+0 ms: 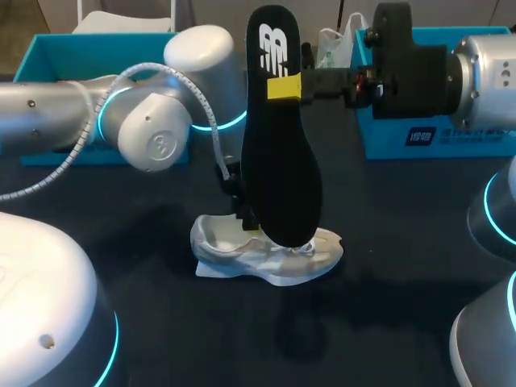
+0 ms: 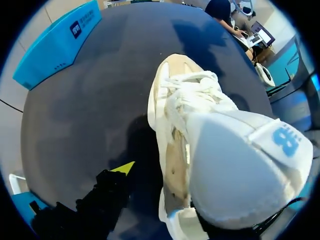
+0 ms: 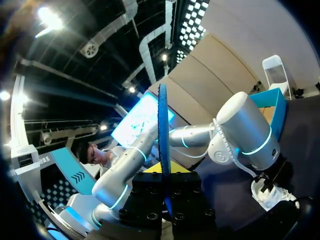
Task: Take the shoe out of the shoebox, open the shoe tongue, remove and reinsert the insole, then place the shoe into the shoebox
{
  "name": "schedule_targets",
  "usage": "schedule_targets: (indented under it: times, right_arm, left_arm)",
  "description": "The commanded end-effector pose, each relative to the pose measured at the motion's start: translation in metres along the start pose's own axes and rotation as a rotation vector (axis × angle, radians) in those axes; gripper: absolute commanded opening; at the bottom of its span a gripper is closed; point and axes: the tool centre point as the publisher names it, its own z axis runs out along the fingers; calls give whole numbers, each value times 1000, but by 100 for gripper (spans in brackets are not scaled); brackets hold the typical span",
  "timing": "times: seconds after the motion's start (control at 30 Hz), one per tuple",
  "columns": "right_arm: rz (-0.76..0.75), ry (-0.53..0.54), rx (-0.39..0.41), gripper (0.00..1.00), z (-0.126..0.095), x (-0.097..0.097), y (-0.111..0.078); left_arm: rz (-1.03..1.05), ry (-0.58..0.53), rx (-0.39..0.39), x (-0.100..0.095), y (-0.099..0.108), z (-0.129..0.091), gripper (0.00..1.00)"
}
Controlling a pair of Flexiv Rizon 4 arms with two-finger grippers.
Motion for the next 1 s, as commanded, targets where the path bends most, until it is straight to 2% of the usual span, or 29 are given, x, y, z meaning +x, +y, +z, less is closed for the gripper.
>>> schedule_targets:
  times: [0.03, 0.23, 0.63, 1.0]
  right_arm:
    - [1, -2, 0, 0, 4, -1, 1]
    - [1, -2, 0, 0, 4, -1, 1]
    - [1, -2, 0, 0, 4, -1, 1]
    - [1, -2, 0, 0, 4, -1, 1]
  left_arm:
    - [-5, 15, -1, -4, -3, 7, 49]
    - [1, 29, -5, 1, -1, 11, 46]
    - [3, 44, -7, 10, 7, 10, 49]
    - [-19, 41, -7, 8, 13, 11, 48]
